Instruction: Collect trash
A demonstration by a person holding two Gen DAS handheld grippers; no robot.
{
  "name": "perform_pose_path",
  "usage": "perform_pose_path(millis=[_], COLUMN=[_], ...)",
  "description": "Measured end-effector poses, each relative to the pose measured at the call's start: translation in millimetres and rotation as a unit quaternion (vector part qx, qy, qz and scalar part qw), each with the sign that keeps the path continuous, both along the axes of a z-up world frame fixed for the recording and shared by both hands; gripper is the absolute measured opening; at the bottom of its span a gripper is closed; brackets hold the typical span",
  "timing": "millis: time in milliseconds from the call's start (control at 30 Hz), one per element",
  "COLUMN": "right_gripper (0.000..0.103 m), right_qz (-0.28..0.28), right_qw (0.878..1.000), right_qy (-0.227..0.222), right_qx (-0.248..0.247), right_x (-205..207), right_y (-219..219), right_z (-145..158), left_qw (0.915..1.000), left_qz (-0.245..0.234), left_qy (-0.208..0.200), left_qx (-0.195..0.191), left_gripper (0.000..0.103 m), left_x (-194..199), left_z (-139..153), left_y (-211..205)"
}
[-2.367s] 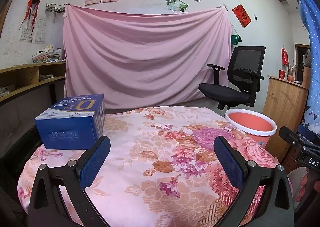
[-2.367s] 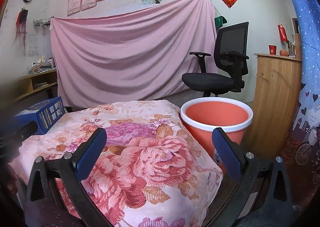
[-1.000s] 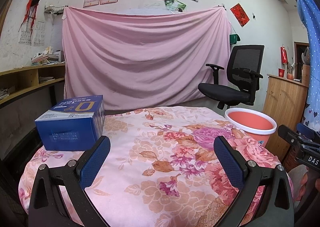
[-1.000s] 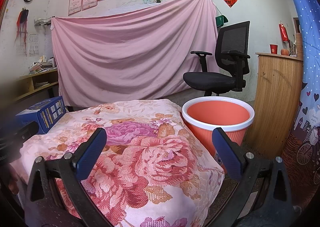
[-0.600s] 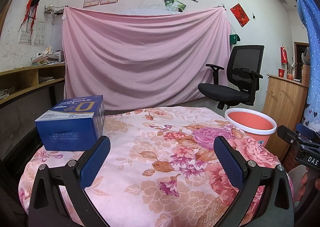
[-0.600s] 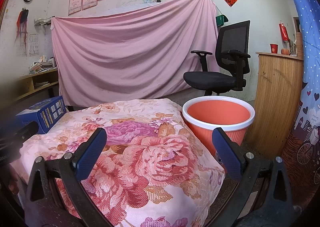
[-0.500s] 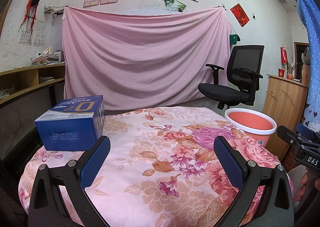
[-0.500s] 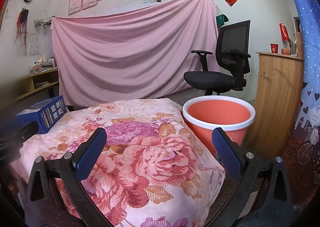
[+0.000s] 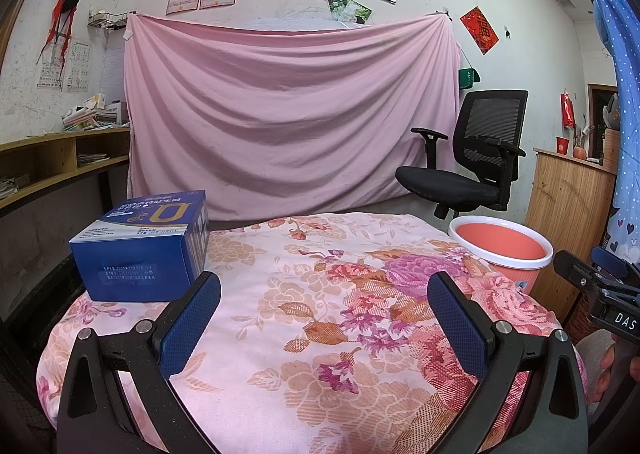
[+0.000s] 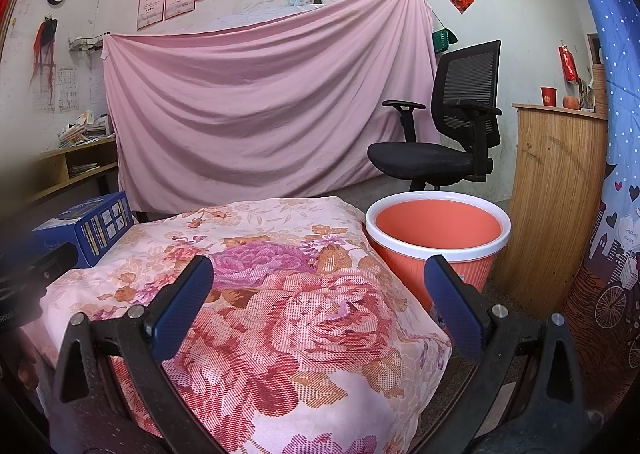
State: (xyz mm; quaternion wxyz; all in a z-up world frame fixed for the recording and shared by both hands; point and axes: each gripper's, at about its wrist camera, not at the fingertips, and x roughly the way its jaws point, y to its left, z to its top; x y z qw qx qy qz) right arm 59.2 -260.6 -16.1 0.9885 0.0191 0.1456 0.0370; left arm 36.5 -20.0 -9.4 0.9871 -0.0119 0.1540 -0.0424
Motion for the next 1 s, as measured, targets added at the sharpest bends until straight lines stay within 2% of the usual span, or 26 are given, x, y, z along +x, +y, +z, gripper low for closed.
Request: perform_pose_path(millis=[1000], right_gripper=[0.103], right_qz=[0.001], right_qw=[1.0], right_qy=[0.002], right_qx=[0.002], right_x=[-0.5], right_y=[2.4], right_z=[-1.3], left_qw=[1.0], left_qz=[0.0], left_qy=[0.0], left_qx=[0.001], left_gripper=[0.101], left_x=[0.0], left_z=[0.0], left_y=[0.0])
